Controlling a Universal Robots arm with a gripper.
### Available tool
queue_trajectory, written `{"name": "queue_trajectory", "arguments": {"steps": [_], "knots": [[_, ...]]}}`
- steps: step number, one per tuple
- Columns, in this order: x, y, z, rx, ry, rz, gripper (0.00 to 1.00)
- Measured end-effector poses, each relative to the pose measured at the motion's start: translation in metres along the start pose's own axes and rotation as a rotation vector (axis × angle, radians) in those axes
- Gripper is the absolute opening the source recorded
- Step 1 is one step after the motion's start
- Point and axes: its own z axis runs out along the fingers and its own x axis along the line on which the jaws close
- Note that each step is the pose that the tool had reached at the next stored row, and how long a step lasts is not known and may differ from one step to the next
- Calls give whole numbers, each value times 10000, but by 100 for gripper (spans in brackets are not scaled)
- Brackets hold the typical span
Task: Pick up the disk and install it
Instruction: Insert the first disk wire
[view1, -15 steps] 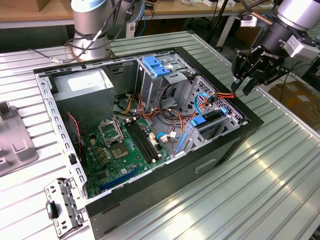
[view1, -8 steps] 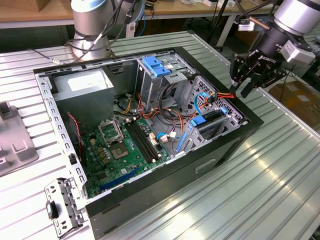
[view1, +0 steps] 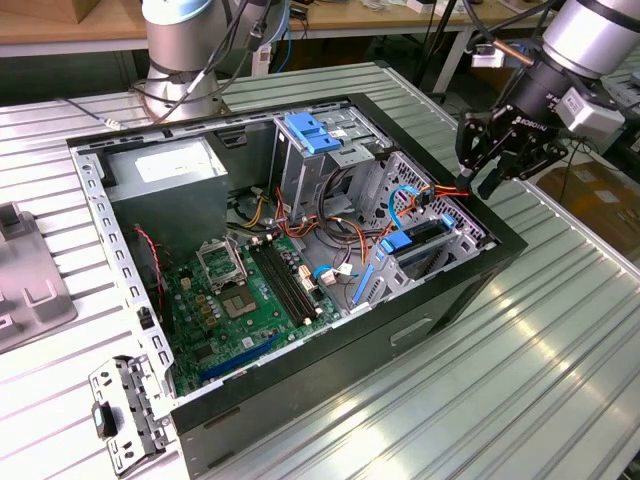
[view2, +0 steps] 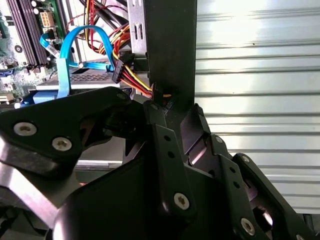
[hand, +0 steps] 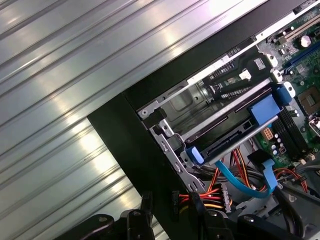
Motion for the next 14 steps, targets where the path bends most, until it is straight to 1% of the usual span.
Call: {"name": "queue_trajectory", "arguments": {"steps": [5, 7, 9, 14], "knots": [[0, 0, 1, 0, -1, -15, 42], [0, 0, 1, -1, -1, -15, 27], [0, 0, 0, -3, 0, -15, 18], [0, 0, 1, -1, -2, -15, 18]]}}
